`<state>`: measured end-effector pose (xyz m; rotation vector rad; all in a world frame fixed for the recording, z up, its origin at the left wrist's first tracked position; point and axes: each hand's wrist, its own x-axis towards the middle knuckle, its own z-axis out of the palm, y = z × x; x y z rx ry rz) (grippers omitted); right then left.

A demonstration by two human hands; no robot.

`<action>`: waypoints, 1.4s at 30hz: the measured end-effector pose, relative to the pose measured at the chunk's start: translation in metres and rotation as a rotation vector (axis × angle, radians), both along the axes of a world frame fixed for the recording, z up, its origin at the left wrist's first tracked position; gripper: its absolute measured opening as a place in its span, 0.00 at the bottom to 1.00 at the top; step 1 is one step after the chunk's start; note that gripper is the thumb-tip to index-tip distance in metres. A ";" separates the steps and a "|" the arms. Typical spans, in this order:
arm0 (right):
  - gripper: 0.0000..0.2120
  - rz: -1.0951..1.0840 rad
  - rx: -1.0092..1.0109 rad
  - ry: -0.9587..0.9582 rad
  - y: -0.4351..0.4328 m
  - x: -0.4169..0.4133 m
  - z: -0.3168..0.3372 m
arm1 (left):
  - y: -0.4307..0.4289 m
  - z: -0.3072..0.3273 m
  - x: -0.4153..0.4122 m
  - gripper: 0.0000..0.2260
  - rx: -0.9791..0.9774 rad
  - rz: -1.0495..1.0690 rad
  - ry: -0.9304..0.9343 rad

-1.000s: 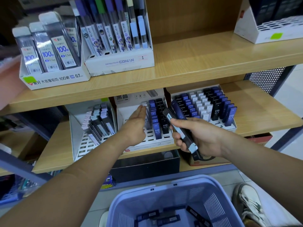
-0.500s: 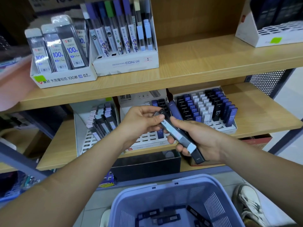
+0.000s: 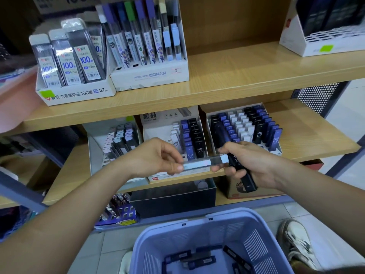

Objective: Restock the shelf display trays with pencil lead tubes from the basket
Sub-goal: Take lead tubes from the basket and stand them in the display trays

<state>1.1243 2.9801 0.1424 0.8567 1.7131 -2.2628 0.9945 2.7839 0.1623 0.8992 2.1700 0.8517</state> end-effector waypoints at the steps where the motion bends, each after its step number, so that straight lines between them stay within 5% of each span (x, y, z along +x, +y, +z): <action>1: 0.04 -0.008 -0.002 0.000 0.000 0.000 0.000 | 0.001 -0.001 0.005 0.06 -0.049 -0.051 0.030; 7: 0.10 -0.026 -0.018 0.047 -0.003 0.003 -0.008 | 0.011 -0.013 0.022 0.11 -0.166 -0.178 0.118; 14: 0.04 0.005 -0.135 0.089 -0.014 0.000 -0.015 | 0.018 -0.023 0.035 0.12 0.042 -0.021 -0.247; 20: 0.05 0.050 0.000 0.153 -0.026 -0.004 -0.018 | 0.021 -0.024 0.042 0.15 0.109 0.062 -0.374; 29: 0.07 0.260 0.191 0.148 -0.047 -0.018 -0.021 | -0.009 -0.010 0.018 0.09 0.289 0.258 -0.272; 34: 0.08 0.295 0.190 0.101 -0.067 -0.031 -0.019 | -0.037 -0.008 0.004 0.03 0.278 0.309 -0.104; 42: 0.11 0.296 0.205 0.053 -0.095 -0.045 -0.025 | -0.115 0.002 -0.035 0.07 0.184 0.460 0.247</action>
